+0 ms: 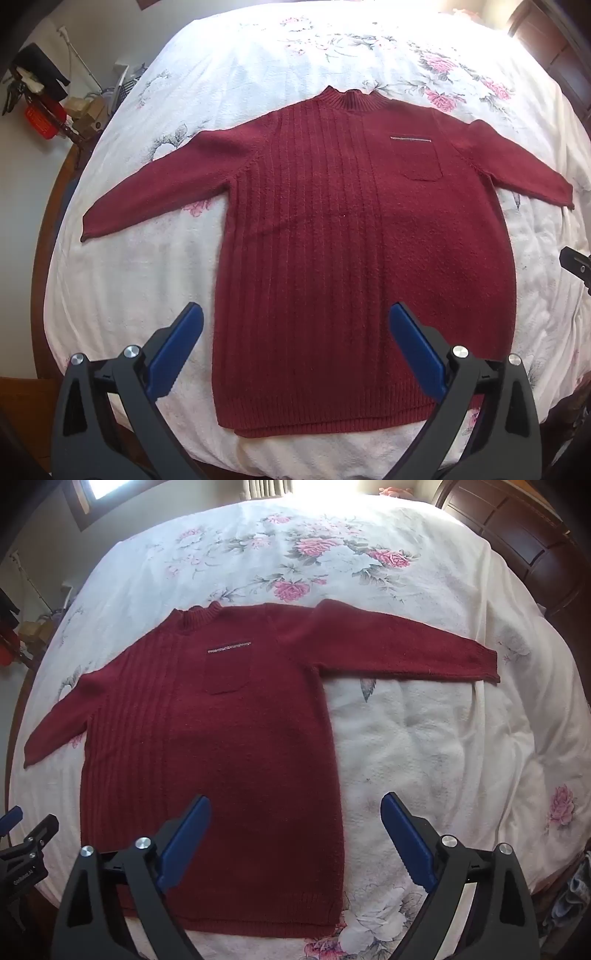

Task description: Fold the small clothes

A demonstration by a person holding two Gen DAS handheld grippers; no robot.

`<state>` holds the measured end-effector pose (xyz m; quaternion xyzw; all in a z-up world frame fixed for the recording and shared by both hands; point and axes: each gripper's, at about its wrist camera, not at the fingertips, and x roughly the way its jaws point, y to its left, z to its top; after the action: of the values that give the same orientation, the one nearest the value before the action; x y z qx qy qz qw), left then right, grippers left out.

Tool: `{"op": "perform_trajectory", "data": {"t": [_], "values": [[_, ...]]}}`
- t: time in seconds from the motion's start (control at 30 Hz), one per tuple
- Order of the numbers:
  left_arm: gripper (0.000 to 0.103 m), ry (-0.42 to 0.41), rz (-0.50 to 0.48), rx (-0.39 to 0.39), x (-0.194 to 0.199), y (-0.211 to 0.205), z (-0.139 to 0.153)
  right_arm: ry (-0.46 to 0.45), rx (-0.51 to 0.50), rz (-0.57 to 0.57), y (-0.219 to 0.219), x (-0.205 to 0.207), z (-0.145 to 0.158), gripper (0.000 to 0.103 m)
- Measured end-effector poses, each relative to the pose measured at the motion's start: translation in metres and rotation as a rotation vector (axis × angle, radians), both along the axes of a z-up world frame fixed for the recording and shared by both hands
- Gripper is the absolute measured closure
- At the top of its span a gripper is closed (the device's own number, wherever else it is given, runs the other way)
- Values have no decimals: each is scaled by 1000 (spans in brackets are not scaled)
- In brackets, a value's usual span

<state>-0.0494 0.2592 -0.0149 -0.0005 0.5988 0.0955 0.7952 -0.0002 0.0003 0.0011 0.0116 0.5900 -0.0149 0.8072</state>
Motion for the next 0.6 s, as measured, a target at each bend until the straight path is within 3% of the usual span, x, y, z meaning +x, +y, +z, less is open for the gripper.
{"op": "perform_trajectory", "data": {"t": [0.6], "values": [[3,-46,21,22,8,9,-5,10,2,-5,-7,13,-12,9]]}}
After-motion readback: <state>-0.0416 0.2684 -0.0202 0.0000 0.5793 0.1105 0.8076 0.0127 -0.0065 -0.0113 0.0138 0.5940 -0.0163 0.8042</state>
